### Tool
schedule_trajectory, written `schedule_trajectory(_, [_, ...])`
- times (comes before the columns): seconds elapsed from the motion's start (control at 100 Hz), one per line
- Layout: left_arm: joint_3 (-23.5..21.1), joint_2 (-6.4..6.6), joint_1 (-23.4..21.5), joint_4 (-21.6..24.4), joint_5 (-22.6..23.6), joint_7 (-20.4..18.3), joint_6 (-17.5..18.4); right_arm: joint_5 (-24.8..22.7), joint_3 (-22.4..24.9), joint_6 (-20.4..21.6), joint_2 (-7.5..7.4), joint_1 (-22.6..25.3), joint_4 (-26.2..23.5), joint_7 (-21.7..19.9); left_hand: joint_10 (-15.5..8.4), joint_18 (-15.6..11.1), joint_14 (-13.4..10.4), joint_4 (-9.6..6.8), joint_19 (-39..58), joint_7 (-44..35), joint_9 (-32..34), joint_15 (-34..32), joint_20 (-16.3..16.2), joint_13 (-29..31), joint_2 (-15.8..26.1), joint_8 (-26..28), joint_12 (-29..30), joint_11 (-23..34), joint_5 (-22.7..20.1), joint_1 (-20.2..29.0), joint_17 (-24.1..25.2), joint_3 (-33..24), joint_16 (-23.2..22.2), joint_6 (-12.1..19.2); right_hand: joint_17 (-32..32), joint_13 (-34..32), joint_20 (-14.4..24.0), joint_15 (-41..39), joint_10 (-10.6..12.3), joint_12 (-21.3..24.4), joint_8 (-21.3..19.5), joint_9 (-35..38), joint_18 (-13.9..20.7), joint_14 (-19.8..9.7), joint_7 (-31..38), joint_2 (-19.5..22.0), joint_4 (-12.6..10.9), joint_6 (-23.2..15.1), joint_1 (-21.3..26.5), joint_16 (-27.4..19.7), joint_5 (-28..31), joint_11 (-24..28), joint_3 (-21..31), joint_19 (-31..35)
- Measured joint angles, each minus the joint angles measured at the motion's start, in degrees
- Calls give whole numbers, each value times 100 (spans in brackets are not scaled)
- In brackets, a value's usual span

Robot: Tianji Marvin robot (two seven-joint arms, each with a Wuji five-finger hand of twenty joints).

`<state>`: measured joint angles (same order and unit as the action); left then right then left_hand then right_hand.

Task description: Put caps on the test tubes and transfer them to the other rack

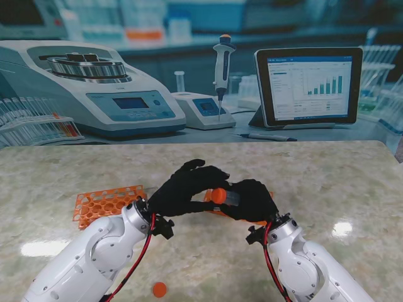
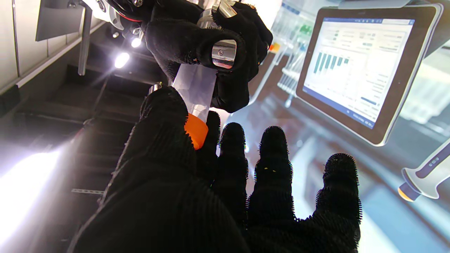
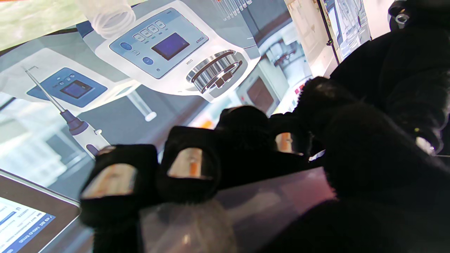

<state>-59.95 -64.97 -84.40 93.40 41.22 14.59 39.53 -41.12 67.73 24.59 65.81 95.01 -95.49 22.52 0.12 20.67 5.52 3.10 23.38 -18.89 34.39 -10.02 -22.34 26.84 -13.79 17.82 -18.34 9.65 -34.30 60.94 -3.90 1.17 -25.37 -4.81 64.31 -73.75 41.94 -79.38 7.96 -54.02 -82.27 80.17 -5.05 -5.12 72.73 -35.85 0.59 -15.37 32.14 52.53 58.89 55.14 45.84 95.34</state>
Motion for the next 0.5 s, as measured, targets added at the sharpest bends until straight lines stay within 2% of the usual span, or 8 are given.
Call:
schedule_trajectory(0.11, [3,1,3,-11,0,0,42,0,-6,0,-1,-3,0,-4,-1,0,0,4,0,-175,0,-1,0,0,-45,73,0,0,109,0,-1,-132,0,0,-1,0,0,0,0,0,0,0,0,0,4,0,0,-4,0,3,0,0,-2,-1])
schedule_trajectory(0.14, [4,2,5,-11,1,0,54,0,-6,0,-1,-4,0,-7,0,0,0,15,0,-237,-1,-1,0,0,-157,76,0,0,117,0,-1,-329,-1,0,-1,0,0,0,0,0,-1,0,0,0,5,0,0,-4,0,7,0,0,-2,-1])
schedule_trajectory(0.15, [4,2,6,-11,2,0,59,0,-7,0,-1,-4,0,-7,-1,0,0,73,0,-263,-1,-1,0,0,-175,76,0,0,120,0,-1,-350,-1,0,-2,0,0,0,0,0,-1,0,0,0,5,0,0,-4,0,7,0,0,-2,-1])
schedule_trajectory(0.21, [6,3,12,-12,19,1,85,1,-7,-1,-2,-4,1,-11,-1,0,0,80,-1,-315,-1,-1,0,0,-295,79,0,0,140,1,-1,-573,-1,0,-2,0,0,0,0,0,-1,0,-1,0,5,0,0,-5,0,41,0,0,-2,-1])
schedule_trajectory(0.22, [6,3,13,-12,24,2,90,1,-8,-2,-2,-4,1,-11,-1,0,0,130,-1,-348,-1,-1,0,0,-316,79,0,0,142,1,-1,-603,-1,0,-2,0,0,0,0,0,-1,0,-1,0,5,0,0,-5,0,45,0,0,-2,-1])
schedule_trajectory(0.27, [8,3,19,-14,38,6,112,2,-8,-3,-3,-4,2,-15,-1,0,0,178,-1,-404,-1,-1,0,0,-398,79,0,1,158,1,-1,-765,-1,0,-2,0,0,0,0,0,-1,0,-2,0,6,0,0,-6,0,73,0,0,-2,-1])
schedule_trajectory(0.5, [-13,4,22,-15,105,12,194,3,-13,-4,-5,-4,3,-26,0,0,0,244,-1,-477,-1,-2,0,0,-538,84,0,1,165,3,-1,-1017,-1,0,-2,0,0,0,0,0,-1,0,-3,0,7,0,1,-7,0,78,0,0,-3,-1])
